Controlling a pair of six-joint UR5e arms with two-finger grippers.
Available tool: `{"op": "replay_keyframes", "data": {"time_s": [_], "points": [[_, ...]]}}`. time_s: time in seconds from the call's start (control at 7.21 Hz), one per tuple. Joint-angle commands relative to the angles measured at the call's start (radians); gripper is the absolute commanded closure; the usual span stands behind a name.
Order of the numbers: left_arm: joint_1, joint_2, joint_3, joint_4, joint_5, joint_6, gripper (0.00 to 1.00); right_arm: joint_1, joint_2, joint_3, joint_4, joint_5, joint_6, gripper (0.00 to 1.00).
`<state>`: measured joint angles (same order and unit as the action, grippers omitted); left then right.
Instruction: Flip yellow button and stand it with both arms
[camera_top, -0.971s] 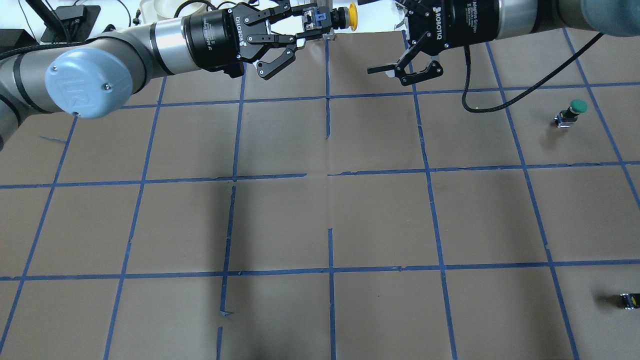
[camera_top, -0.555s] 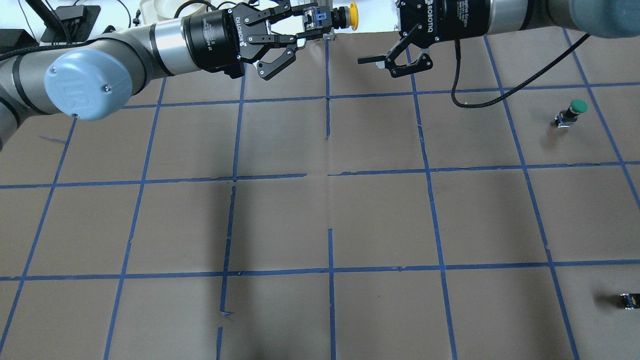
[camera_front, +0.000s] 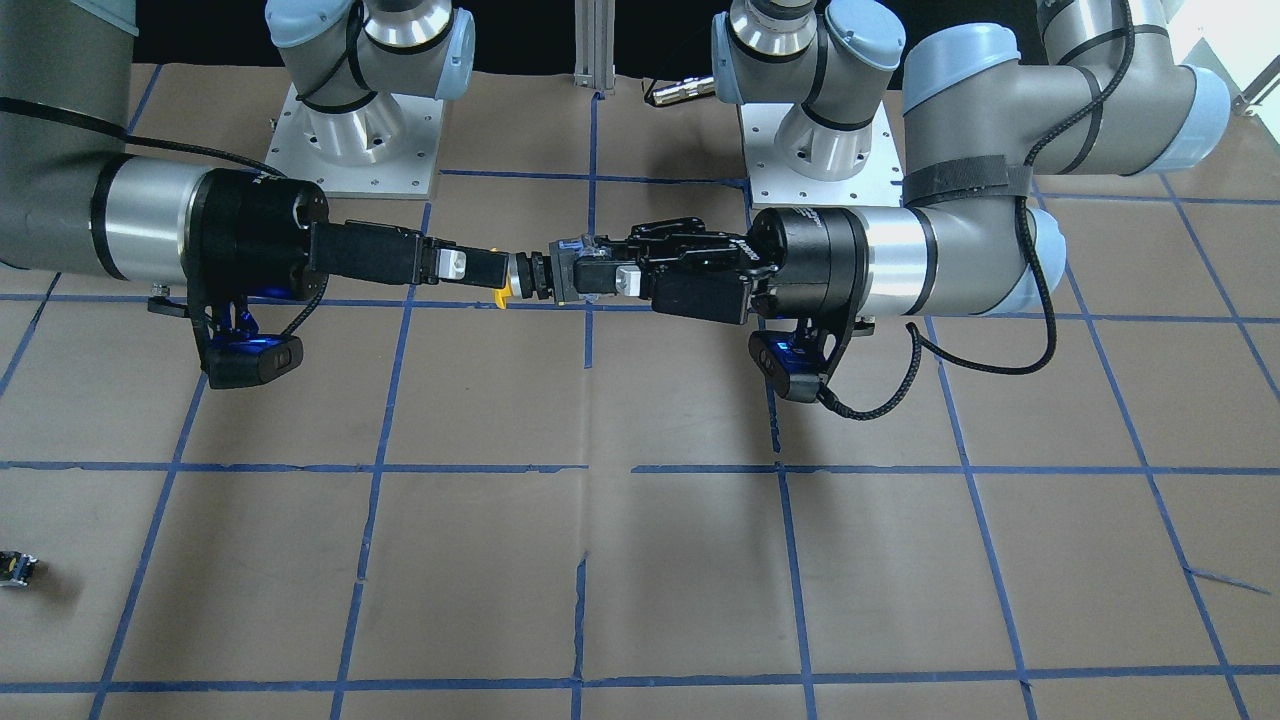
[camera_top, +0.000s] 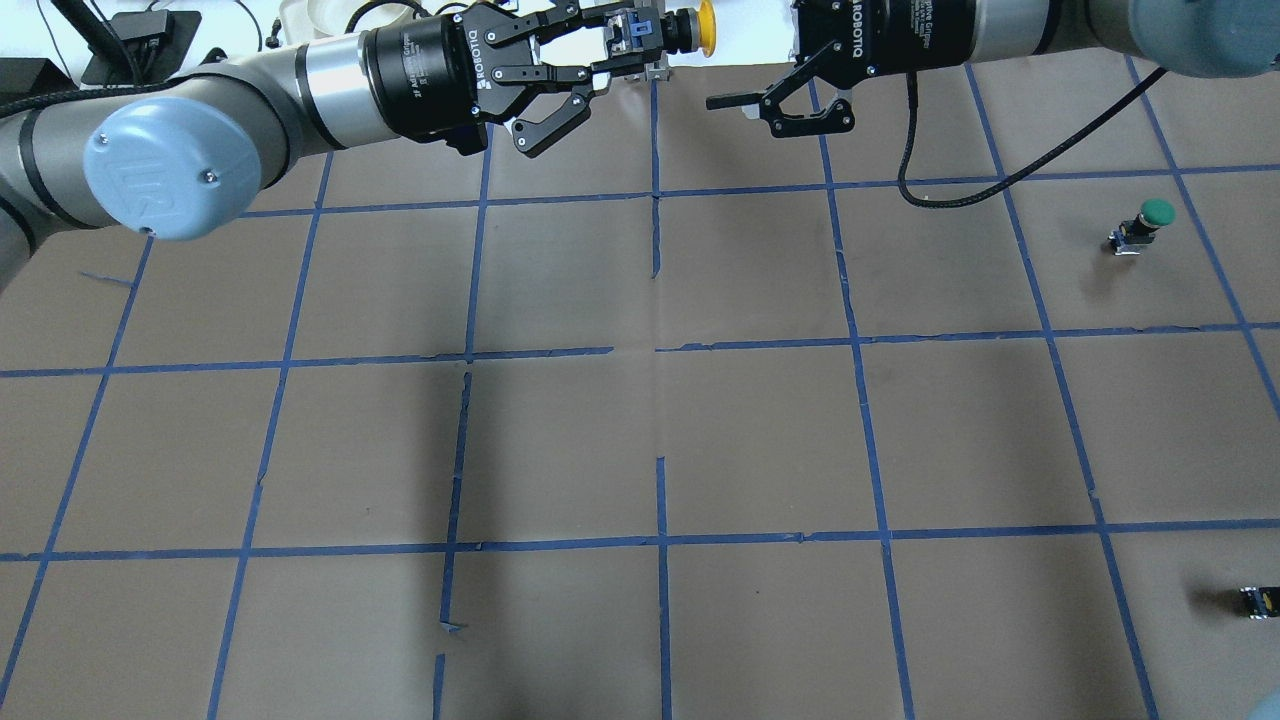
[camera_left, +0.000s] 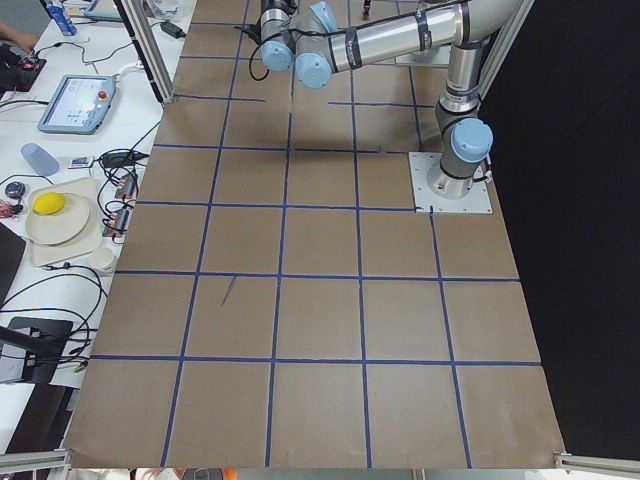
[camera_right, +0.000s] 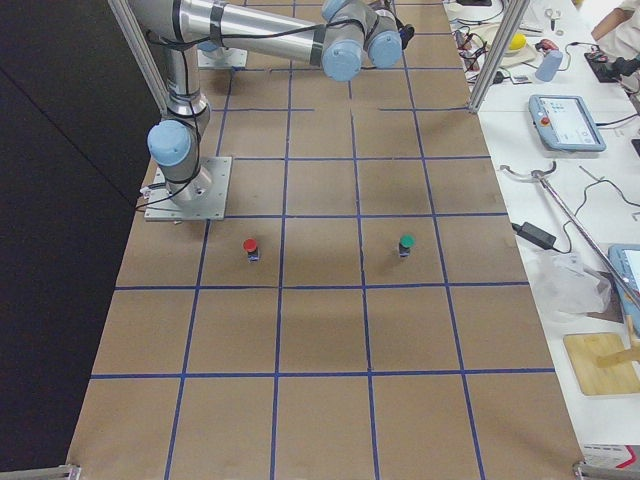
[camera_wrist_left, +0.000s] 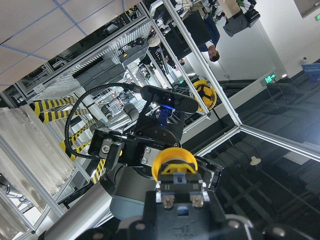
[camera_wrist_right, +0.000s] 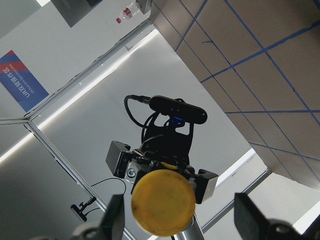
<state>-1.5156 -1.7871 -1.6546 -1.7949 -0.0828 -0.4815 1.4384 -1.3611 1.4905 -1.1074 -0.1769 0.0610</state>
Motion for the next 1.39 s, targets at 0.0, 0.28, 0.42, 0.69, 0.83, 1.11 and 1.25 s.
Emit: {"op": "replay_keyframes", "data": {"time_s": [0.0,0.28,0.42,0.69,0.83,1.11,1.25], "points": [[0.000,0.000,0.001,0.002,0.000,0.000,0.96,0.000,-0.001,-0.004,0.000,0.025,-0.001,0.65],[0.002,0.000,0.001,0.002,0.000,0.000,0.95,0.000,-0.001,-0.004,0.000,0.025,-0.001,0.70],[-0.001,0.005,0.003,0.002,0.000,-0.002,0.51,0.000,-0.001,-0.004,0.000,0.027,0.000,0.70],[0.012,0.040,0.007,0.009,0.001,-0.144,0.07,-0.001,-0.001,-0.006,0.000,0.025,0.000,0.70],[0.018,0.051,0.013,0.009,0.008,-0.175,0.06,-0.001,-0.001,-0.007,0.000,0.023,0.000,0.70],[0.067,0.049,0.022,0.183,0.295,-0.192,0.07,-0.047,-0.018,-0.012,-0.043,-0.019,-0.004,0.70],[0.095,0.046,0.021,0.306,0.516,-0.250,0.04,-0.081,-0.019,-0.010,-0.102,-0.141,-0.010,0.69]]}}
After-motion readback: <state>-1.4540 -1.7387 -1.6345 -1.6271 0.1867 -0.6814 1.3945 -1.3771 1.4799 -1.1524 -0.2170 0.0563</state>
